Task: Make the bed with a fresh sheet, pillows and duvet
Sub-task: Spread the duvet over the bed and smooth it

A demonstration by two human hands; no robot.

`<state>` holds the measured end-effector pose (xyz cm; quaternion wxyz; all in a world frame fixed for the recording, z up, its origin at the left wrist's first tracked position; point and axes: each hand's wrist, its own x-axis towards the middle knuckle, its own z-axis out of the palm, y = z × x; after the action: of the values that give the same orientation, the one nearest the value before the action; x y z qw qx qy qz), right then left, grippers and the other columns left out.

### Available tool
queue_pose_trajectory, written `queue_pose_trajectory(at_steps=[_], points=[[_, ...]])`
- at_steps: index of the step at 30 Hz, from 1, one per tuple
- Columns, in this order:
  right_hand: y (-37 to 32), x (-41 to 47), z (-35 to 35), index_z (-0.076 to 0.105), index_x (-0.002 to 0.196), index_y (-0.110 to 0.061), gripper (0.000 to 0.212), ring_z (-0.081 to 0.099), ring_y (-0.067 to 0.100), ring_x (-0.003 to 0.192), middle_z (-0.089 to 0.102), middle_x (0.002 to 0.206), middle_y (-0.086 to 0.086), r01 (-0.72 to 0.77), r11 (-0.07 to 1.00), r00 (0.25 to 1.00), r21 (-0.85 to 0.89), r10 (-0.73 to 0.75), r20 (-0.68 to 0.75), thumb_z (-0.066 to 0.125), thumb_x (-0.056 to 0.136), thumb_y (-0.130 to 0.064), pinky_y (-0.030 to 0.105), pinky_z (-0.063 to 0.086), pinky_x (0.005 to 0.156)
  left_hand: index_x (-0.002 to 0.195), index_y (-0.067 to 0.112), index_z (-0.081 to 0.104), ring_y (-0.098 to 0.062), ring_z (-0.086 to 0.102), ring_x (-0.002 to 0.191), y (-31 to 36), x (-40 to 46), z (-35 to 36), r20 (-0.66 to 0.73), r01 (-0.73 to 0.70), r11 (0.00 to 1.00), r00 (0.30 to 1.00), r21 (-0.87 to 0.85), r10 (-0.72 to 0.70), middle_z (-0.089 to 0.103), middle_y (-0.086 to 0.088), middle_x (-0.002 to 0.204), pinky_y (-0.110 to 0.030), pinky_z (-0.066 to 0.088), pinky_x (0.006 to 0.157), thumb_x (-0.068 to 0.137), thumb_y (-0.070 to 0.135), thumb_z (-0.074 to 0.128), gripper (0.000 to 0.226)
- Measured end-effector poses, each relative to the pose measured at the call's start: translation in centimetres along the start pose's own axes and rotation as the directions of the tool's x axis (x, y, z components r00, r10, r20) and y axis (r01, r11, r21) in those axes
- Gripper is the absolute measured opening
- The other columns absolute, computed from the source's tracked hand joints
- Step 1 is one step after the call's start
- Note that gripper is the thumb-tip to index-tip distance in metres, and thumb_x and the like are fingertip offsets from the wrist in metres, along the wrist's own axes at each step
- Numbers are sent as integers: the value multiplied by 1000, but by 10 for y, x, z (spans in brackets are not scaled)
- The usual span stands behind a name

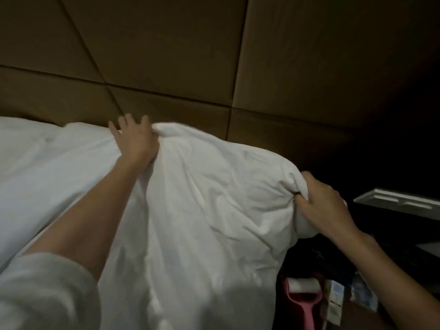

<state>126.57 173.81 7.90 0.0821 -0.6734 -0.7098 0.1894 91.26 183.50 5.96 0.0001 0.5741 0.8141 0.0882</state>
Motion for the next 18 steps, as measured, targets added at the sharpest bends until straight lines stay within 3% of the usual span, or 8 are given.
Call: queue_pose_trajectory(at_steps=[2,5,8,10,13,16,18], points=[[10,-2,-8,44,100,-18,12,51,25,68,46,77,-6,9,988,1000,-153,-12,-23,50,92,-22,32,30,54,132,12,47,-36,17,141,26,-26,13,-72,-97,987,993,-126,89,35,-23,141,-62,1,113,93,20,47,40],[27,2,-21,48,99,-13,16,57,32,68,46,74,-2,-50,952,995,-301,20,-103,55,88,-23,34,34,56,131,19,48,-26,20,142,59,-85,11,-231,-293,921,944,-258,236,37,-9,143,-55,-5,114,94,24,46,38],[35,23,-8,50,97,-11,18,57,32,66,51,73,3,-67,940,984,-334,8,-175,56,88,-25,33,33,56,137,23,46,-20,23,143,57,-108,31,-40,-321,939,947,-125,318,41,1,146,-64,-6,112,97,38,30,46],[36,49,18,50,100,-11,19,57,31,69,56,80,6,-47,963,985,-264,1,-172,53,91,-27,33,35,59,146,27,33,-16,17,145,44,-96,52,95,-275,961,957,-17,275,33,6,153,-66,-8,110,95,48,11,59],[29,95,79,51,107,-10,18,56,28,81,58,94,7,-39,995,987,-90,24,-156,49,94,-21,33,36,66,150,30,24,-11,14,146,31,-76,73,117,-213,977,971,18,209,25,10,156,-63,-15,110,92,52,2,66],[28,126,138,49,126,-10,33,49,28,116,55,126,11,-143,989,967,-46,130,-220,46,93,-13,38,36,96,151,32,20,-10,8,147,42,-69,85,146,-171,985,975,21,166,18,11,158,-62,-19,108,97,49,8,58],[34,120,163,43,135,-10,47,40,30,129,46,138,12,-285,952,893,114,307,-330,53,90,-17,43,29,108,151,33,18,-10,5,147,52,-69,91,168,-149,988,976,39,141,14,11,159,-62,-20,107,98,47,12,55]])
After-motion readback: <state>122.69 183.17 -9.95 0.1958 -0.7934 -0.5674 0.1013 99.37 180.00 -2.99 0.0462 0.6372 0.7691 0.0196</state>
